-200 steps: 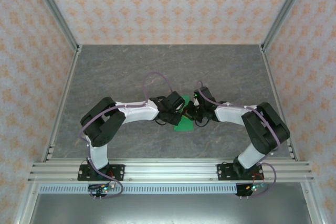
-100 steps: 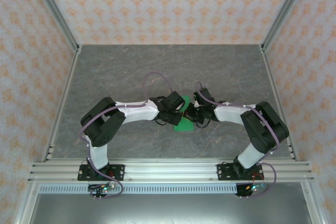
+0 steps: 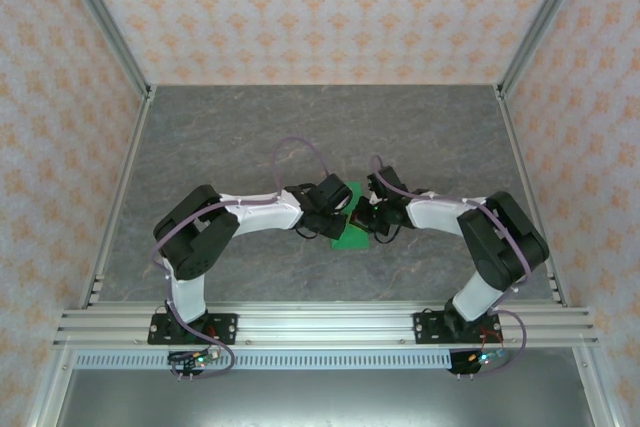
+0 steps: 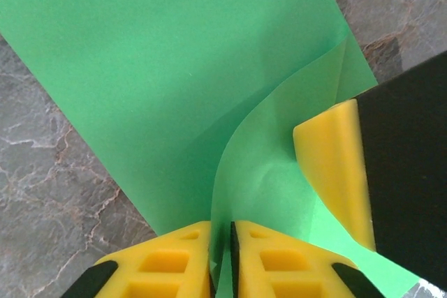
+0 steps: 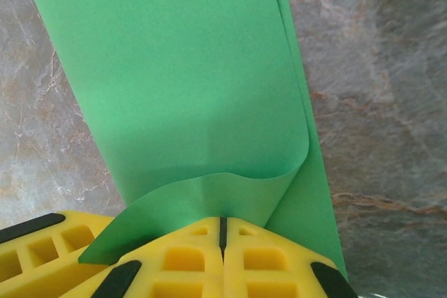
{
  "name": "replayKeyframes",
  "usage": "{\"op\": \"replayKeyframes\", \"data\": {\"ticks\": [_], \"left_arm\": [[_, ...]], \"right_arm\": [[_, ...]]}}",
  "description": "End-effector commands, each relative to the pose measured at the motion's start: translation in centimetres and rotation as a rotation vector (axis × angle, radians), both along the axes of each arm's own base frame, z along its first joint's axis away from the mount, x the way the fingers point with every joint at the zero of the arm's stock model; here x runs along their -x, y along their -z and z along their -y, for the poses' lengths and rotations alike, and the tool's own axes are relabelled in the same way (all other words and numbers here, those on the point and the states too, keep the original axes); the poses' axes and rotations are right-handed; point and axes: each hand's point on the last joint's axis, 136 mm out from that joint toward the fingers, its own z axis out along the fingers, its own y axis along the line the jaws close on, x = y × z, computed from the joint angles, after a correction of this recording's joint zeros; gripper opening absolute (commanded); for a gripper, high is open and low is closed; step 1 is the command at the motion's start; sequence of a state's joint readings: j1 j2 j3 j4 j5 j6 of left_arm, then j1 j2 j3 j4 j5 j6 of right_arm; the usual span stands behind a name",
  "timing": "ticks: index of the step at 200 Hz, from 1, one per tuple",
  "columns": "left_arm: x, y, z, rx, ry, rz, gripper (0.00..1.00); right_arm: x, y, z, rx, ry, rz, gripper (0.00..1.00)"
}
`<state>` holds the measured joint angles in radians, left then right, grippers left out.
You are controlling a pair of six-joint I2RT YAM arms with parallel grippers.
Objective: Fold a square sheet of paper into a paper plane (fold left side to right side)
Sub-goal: Fold the triangle a second time at the center of the table.
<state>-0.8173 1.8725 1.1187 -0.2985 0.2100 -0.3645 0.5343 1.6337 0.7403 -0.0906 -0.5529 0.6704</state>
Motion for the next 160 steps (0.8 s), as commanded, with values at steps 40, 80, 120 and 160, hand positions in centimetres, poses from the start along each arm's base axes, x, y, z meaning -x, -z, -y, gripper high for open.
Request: {"op": "replayKeyframes", "data": {"ticks": [40,80,120,160], "left_arm": [[-0.6,-4.3,-1.5,-0.020,-0.012,0.084,0.29],[-0.8,-7.4,-2.6,-0.019,-0.026,0.148,0.45],[-0.5,-10.3,-4.0,0.044,-0.058,0.191,0.57],[1.9,-10.7,-1.5,0.241,0.024,0.125,0.53]], "right_arm": [[1.7,3.2,2.6,0.154,0.017,-0.093,0.00],[1.7,3.4,2.8,0.162,0.019,-0.100,0.00],[1.7,3.3,2.7,0.162,0.015,-0.100,0.00],[1.4,3.0,2.5,0.157,0.013,-0.092,0.00]]}}
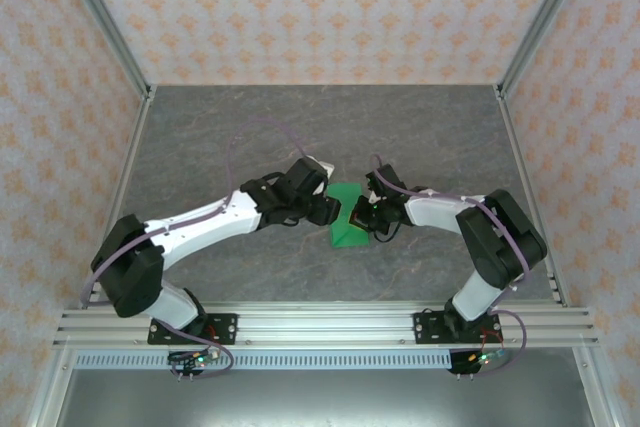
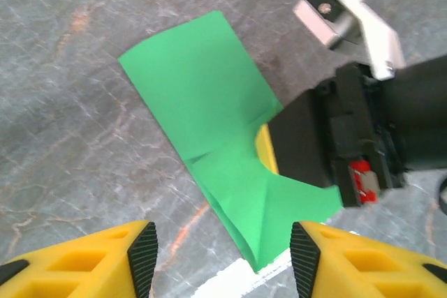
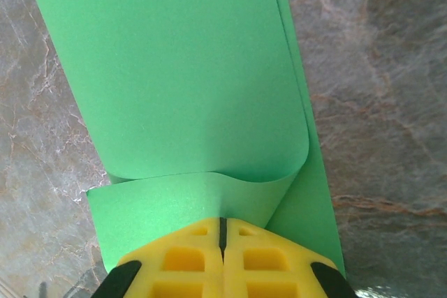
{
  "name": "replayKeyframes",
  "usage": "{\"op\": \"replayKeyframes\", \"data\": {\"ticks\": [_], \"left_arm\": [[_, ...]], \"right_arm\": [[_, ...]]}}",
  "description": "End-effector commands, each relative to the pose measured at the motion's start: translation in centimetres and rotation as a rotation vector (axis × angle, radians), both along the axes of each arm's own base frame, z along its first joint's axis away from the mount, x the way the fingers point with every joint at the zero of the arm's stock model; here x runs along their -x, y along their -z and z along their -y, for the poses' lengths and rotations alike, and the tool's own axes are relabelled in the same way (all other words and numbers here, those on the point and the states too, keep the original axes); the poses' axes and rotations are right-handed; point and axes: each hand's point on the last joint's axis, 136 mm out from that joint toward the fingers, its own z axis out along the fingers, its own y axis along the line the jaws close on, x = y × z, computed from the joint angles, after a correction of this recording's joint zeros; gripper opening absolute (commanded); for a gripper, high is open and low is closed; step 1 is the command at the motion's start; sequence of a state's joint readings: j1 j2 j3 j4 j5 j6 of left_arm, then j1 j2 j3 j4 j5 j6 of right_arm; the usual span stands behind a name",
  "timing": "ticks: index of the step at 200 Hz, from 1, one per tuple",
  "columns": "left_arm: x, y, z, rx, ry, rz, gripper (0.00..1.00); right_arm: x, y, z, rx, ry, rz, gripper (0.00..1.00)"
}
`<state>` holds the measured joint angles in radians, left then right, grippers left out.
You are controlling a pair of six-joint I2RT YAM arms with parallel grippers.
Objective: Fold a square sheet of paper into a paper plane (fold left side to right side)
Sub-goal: Fold the triangle a second time at the center of the table.
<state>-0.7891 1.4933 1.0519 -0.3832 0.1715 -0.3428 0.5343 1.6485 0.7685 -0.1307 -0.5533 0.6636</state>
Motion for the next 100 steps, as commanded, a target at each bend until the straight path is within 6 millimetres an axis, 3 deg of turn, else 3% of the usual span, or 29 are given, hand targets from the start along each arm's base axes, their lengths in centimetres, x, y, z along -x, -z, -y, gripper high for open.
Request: {"op": "replayKeyframes", "data": {"ticks": [1,47,100], "left_arm": [[1.7,0.8,1.6,0.107,0.070,-0.064,0.53],[2.9,3.9,4.4,0.210,0.127,-0.208,0.44],[3.1,6.4,5.8,0.232,0.145,-0.286,0.41]], "right_arm": [[1.4,3.0,2.6,0.144,0.019,-0.073,0.00],[1.4,2.9,2.4,0.141,0.014,-0.075,0.00],[1.3,2.9,2.3,0.138,0.013,-0.075,0.00]]}}
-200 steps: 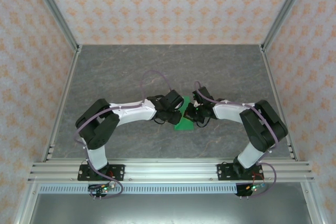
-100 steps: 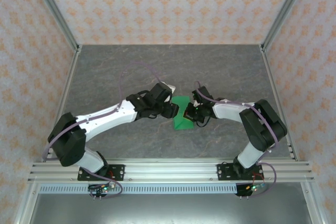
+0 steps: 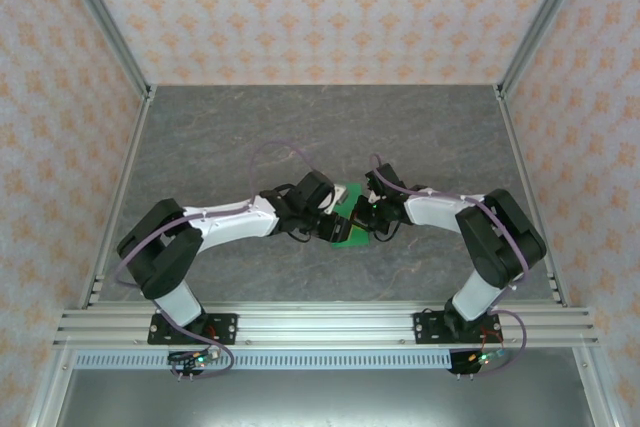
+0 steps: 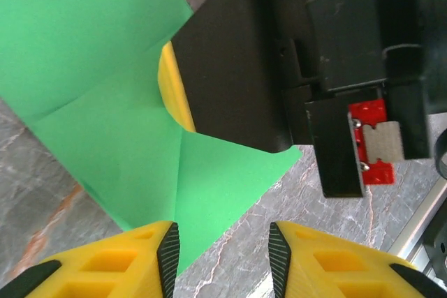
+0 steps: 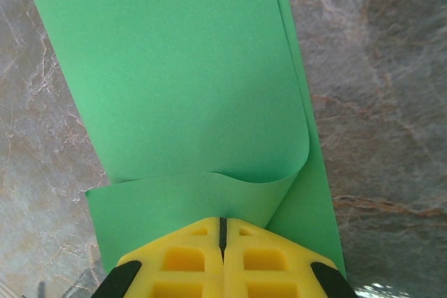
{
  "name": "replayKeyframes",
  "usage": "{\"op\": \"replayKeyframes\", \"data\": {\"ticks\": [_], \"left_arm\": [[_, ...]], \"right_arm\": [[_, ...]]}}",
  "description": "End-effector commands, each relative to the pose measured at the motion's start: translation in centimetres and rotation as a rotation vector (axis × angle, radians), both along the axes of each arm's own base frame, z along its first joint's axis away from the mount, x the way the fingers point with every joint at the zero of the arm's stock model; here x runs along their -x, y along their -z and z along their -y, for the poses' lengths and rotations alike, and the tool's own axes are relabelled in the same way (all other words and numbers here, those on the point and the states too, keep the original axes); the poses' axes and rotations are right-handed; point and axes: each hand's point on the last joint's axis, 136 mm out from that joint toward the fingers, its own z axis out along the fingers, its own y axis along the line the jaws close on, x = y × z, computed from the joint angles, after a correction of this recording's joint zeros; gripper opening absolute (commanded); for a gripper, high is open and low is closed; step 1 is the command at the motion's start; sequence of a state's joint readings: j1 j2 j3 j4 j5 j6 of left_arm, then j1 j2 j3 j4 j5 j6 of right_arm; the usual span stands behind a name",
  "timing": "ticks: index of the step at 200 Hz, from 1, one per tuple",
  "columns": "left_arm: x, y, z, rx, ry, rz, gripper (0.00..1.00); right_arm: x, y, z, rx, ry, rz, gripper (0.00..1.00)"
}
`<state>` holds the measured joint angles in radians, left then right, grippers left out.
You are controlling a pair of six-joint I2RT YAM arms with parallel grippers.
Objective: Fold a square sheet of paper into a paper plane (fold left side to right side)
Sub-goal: Fold the triangle a second time at the center of the table.
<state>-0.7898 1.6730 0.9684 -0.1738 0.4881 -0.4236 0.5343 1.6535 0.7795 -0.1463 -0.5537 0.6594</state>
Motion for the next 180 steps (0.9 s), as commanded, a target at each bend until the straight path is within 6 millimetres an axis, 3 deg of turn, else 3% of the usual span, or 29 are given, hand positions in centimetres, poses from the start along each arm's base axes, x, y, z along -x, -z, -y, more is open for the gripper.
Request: {"op": "replayKeyframes", "data": {"ticks": [1,75,180], "left_arm": [[0.1,0.0,1.3,0.065,0.016,-0.030,0.40],[0.7,3.2,0.7,0.005,0.010,-0.102,0.36],[1.5,5.3,-1.0,-0.060,-0.019,-0.125,0.35]], "right_arm": [[1.4,2.9,2.3,0.133,0.016,-0.069,0.00],[1.4,3.0,2.4,0.139,0.012,-0.073,0.00],[1.4,2.9,2.5,0.151,0.008,-0.075,0.00]]}}
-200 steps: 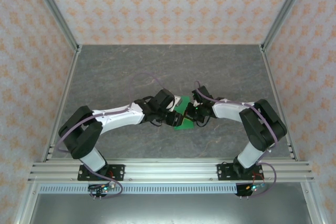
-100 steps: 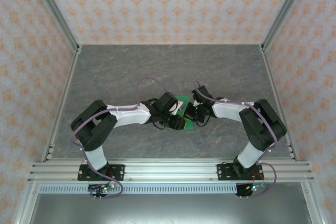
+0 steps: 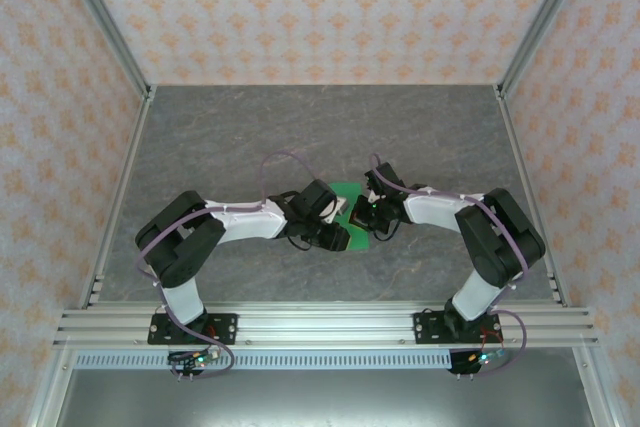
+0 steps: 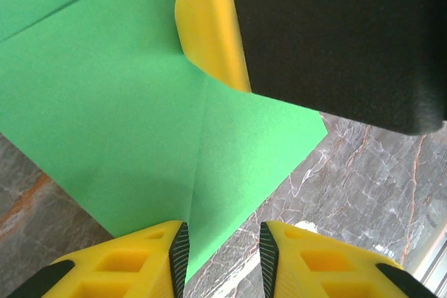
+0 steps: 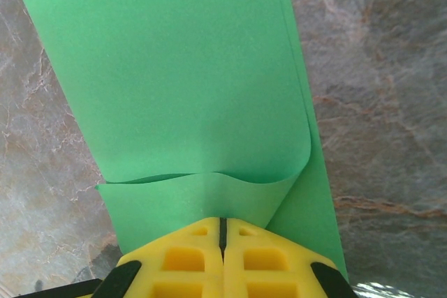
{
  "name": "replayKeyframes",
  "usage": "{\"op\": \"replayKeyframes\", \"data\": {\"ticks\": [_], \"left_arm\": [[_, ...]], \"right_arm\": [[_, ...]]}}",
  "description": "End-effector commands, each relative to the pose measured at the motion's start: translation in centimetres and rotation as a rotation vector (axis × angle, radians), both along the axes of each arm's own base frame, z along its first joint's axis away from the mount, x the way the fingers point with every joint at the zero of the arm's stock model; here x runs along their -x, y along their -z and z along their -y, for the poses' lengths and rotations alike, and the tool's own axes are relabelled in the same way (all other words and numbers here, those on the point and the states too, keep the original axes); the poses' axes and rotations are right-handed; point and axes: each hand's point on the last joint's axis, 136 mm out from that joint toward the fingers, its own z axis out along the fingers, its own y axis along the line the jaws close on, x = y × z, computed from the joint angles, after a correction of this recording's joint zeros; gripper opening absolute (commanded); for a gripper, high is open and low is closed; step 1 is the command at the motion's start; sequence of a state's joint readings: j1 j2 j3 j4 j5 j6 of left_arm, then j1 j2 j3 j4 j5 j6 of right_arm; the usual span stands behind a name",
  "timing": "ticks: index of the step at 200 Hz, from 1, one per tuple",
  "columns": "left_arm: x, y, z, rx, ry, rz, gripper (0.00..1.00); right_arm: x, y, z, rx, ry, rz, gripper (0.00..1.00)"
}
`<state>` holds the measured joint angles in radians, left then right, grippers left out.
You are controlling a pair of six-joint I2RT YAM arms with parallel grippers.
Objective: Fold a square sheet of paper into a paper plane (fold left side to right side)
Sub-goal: Fold the triangle a second time at the center of the table.
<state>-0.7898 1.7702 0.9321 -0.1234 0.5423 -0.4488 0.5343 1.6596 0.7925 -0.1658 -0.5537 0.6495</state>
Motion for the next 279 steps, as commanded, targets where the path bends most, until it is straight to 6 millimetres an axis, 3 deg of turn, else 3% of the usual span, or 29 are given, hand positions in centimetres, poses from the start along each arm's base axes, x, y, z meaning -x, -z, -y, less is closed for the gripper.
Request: {"op": "replayKeyframes", "data": {"ticks": [1,79,136,166,205,248,279], "left_arm": [[0.2,1.2,-1.0,-0.038,-0.027,-0.020,0.35],[2.3,2.5,-2.5,-0.051,-0.028,-0.067,0.28],[3.8,1.1,-2.8,0.001,-0.003,-0.062,0.25],[3.1,-0.8,-3.2,0.011,-0.019,-0.006,0.25],[1.3,-3.5,-1.7,0.065,-0.025,0.048,0.25],[0.2,-2.1,0.1,0.064,-0.002,0.017,0.24],[0.0,-0.5,0.0,0.028,-0.001,-0.001,0.23]], "right_arm": [[1.5,2.9,2.5,0.143,0.015,-0.069,0.00],[1.4,2.9,2.8,0.161,0.015,-0.069,0.00],[1.4,2.9,2.8,0.165,0.014,-0.068,0.00],[1.4,2.8,2.8,0.163,0.014,-0.069,0.00],[1.4,2.8,2.8,0.162,0.013,-0.068,0.00],[1.4,2.8,2.7,0.160,0.011,-0.071,0.00],[1.5,2.8,2.7,0.156,0.010,-0.074,0.00]]}}
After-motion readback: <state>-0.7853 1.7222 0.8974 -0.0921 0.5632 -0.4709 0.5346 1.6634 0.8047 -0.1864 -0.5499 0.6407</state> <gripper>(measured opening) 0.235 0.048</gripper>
